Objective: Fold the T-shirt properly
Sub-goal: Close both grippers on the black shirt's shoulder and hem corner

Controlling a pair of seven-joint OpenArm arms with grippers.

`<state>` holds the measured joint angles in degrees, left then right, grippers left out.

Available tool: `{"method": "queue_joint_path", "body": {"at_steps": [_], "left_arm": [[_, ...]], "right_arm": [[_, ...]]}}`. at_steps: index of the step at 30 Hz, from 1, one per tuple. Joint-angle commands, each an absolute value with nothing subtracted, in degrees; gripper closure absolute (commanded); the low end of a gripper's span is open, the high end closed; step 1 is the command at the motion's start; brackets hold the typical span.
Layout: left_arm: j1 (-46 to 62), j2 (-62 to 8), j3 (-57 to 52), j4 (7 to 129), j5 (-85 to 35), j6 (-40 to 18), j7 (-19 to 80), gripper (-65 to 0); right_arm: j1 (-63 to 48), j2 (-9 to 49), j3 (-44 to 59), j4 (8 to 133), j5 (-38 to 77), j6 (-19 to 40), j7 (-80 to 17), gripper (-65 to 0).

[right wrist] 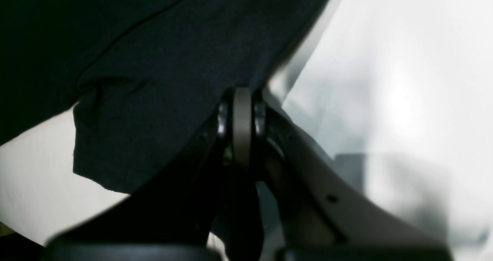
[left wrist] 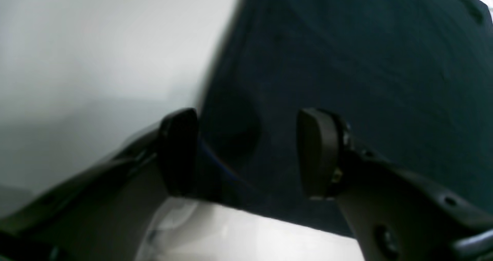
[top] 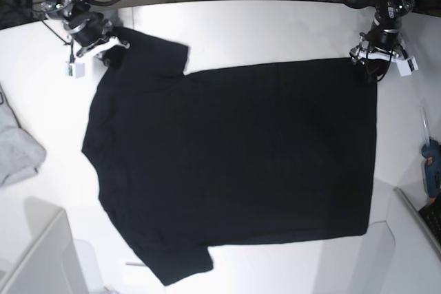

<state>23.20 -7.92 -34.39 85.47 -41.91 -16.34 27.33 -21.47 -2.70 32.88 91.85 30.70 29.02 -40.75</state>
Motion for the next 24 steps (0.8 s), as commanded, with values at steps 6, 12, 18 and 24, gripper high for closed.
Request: {"method": "queue_joint_path", "body": {"at_steps": [6, 12, 18, 24], "left_arm": [[24.1, -7.9, -34.3, 85.0, -40.8, -15.3, 31.2, -4.8], [25.5, -8.2, -34.1, 85.4, -40.8, -15.3, 31.2, 0.0], [28.5, -9.0, -34.1, 88.0, -40.8, -15.3, 31.2, 0.0], [31.3, -11.1, -34.0, 88.6, -40.8, -15.3, 31.2, 0.0]], "right_arm": [[-22.0, -2.6, 32.9, 91.8, 28.2, 28.7, -43.8, 0.0], [-22.3, -2.6, 33.1, 92.0, 28.3, 28.7, -43.6, 0.0], [-25.5, -2.7, 33.1, 94.4, 28.4, 28.7, -39.8, 0.0], [-30.1, -2.9, 33.1, 99.9, 28.4, 28.7, -38.5, 0.0]]}}
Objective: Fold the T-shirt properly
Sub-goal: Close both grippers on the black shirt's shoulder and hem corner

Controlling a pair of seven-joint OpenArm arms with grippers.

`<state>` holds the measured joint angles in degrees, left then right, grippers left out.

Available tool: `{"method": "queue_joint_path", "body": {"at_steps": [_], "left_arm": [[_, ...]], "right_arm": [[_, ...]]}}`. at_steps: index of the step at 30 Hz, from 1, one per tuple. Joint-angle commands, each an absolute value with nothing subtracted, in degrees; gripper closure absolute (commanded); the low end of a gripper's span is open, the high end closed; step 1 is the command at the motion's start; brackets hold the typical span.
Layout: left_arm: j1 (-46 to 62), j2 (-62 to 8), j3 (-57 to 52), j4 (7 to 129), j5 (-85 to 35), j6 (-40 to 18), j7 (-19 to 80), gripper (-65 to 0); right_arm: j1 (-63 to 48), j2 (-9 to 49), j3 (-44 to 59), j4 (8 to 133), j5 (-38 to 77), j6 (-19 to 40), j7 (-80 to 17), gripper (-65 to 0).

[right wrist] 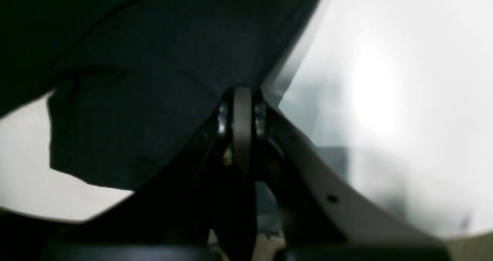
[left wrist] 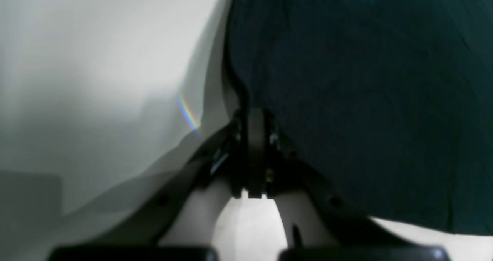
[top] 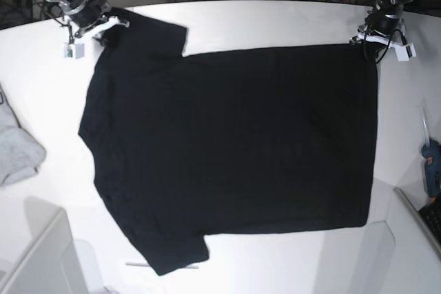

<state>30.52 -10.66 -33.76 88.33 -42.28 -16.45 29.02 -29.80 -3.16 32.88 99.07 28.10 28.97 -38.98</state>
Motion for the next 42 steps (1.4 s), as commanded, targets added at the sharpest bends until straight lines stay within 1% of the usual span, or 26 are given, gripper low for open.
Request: {"method": "queue_joint_path", "body": {"at_steps": [1, 9, 18, 22, 27, 31, 38, 42], "left_arm": [[31.8, -11.3, -34.0, 89.2, -40.8, -15.3, 31.2, 0.0], [37.0, -12.2, -34.0, 95.7, -40.8, -15.3, 31.2, 0.0], [40.1, -12.4, -34.4, 97.0, -40.8, -15.3, 31.3, 0.0], [42.3, -12.2, -34.4, 98.8, -40.9, -15.3, 31.3, 0.0], [42.5, -12.0, -34.4, 101.6, -41.2, -15.3, 31.4, 0.0], [41.5, -11.8, -34.6, 105.5, -41.5, -15.3, 38.3, 0.0], [37.7, -10.9, -34.6, 106.6, -44.0, -15.3, 40.7, 0.0], [35.9, -10.2, -34.7, 106.6, -44.0, -15.3, 40.7, 0.0]], "right_arm": [[-30.8, -2.9, 33.1, 100.5, 28.4, 28.7, -38.5, 0.0], [-36.2, -3.0, 33.1, 105.8, 28.4, 28.7, -38.5, 0.0], [-41.4, -3.2, 33.2, 109.8, 28.5, 28.7, -38.4, 0.0], [-41.5, -3.2, 33.2, 109.8, 28.5, 28.8, -38.4, 0.0], [-39.3, -3.2, 33.1, 111.6, 28.5, 28.8, -38.7, 0.0], [-36.7, -3.1, 32.8, 113.7, 28.5, 28.7, -39.0, 0.0], [-27.7, -2.7, 33.0, 113.5, 28.3, 28.5, -48.5, 0.0], [-23.7, -2.7, 33.0, 113.5, 28.2, 28.3, -50.9, 0.0]]}}
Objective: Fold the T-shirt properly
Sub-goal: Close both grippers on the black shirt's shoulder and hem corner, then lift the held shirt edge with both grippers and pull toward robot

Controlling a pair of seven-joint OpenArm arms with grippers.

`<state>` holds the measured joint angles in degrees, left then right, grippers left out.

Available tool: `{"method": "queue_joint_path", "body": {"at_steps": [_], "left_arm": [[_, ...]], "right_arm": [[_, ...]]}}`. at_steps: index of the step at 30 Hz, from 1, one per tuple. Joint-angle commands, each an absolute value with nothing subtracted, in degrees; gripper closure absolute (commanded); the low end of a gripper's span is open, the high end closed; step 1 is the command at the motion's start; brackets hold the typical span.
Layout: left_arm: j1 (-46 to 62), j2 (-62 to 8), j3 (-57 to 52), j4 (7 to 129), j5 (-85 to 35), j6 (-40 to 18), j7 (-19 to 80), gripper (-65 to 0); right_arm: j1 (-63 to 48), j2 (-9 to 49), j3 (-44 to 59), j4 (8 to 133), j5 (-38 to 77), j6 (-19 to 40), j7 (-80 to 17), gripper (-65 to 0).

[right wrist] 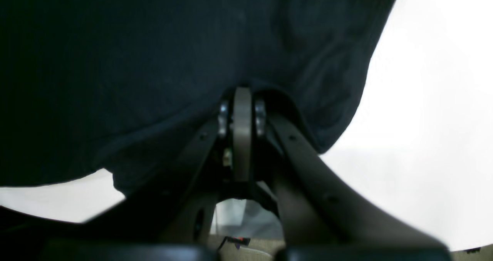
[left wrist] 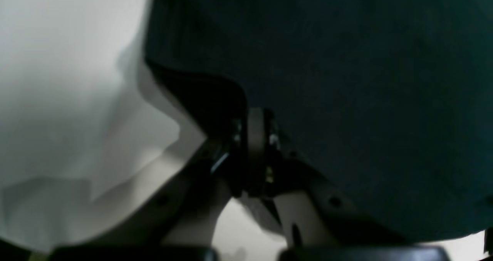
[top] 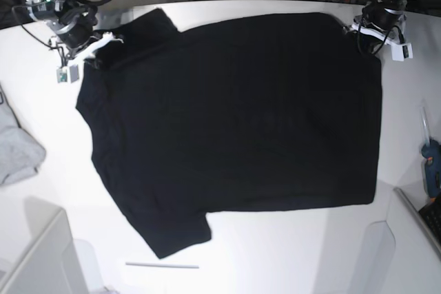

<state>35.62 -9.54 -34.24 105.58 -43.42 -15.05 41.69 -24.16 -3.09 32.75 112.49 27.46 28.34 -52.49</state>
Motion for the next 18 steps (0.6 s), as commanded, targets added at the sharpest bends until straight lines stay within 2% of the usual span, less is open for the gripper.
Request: {"method": "queue_joint_path", "body": {"at_steps": [1, 5, 9, 14, 18], "left_arm": [[35.5, -10.0, -34.7, 106.6, -44.0, -15.3, 40.7, 0.0], [33.5, -8.7, -34.9, 106.6, -44.0, -15.3, 40.7, 0.0], [31.1, -6.5, -39.6, 106.6, -44.0, -15.3, 40.7, 0.0], [25.8, -5.8, -43.0, 106.4, -43.6, -15.3, 48.1, 0.0], [23.3, -5.8, -43.3, 106.2, -43.6, -15.3, 49.0, 0.0]], "right_arm": [[-22.6, -2.7, 33.0, 113.5, 28.2, 28.3, -51.5, 0.0], [-18.9, -2.6, 33.0, 113.4, 28.1, 28.1, -53.7, 0.0], [-15.3, -2.5, 32.8, 113.1, 28.1, 25.1, -55.3, 0.0], [-10.2, -1.8, 32.6, 109.9, 28.0, 24.4, -55.5, 0.0], [-6.9, -0.9, 32.6, 105.8, 28.0, 24.3, -55.5, 0.0]]}}
